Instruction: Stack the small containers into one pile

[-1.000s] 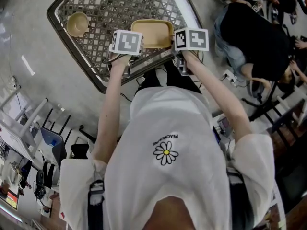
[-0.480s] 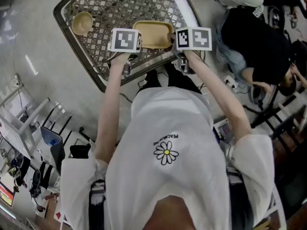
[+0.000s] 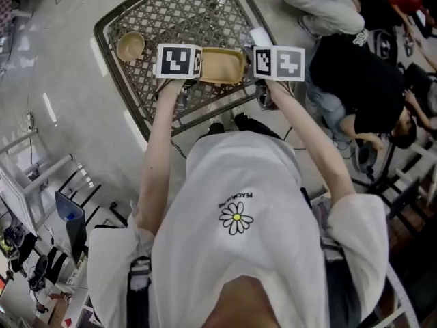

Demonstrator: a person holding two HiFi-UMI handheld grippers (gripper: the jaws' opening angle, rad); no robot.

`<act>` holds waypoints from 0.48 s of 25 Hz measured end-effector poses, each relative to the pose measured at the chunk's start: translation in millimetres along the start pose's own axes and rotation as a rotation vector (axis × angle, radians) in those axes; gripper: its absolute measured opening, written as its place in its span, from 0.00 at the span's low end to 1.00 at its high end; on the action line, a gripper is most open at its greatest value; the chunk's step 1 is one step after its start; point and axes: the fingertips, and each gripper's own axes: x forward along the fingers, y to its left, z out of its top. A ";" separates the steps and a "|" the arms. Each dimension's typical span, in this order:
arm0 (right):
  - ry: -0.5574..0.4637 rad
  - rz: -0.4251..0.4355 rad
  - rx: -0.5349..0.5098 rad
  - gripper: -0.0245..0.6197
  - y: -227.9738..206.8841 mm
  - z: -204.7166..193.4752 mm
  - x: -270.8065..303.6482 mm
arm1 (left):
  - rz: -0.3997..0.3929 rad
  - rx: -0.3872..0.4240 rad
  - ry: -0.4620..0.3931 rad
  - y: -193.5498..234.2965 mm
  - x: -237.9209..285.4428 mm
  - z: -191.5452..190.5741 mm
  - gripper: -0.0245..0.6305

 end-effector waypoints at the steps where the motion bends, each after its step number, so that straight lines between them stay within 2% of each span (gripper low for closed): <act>1: -0.028 -0.009 -0.032 0.18 1.8 7.2 -6.5 | 0.002 0.002 -0.028 -2.1 -6.9 7.4 0.28; 7: -0.174 -0.008 -0.124 0.18 18.4 46.7 -41.0 | 0.001 -0.006 -0.227 -14.5 -55.9 50.1 0.27; 12: -0.312 -0.037 -0.255 0.18 40.9 86.9 -74.7 | 0.016 -0.013 -0.405 -19.0 -108.5 84.6 0.24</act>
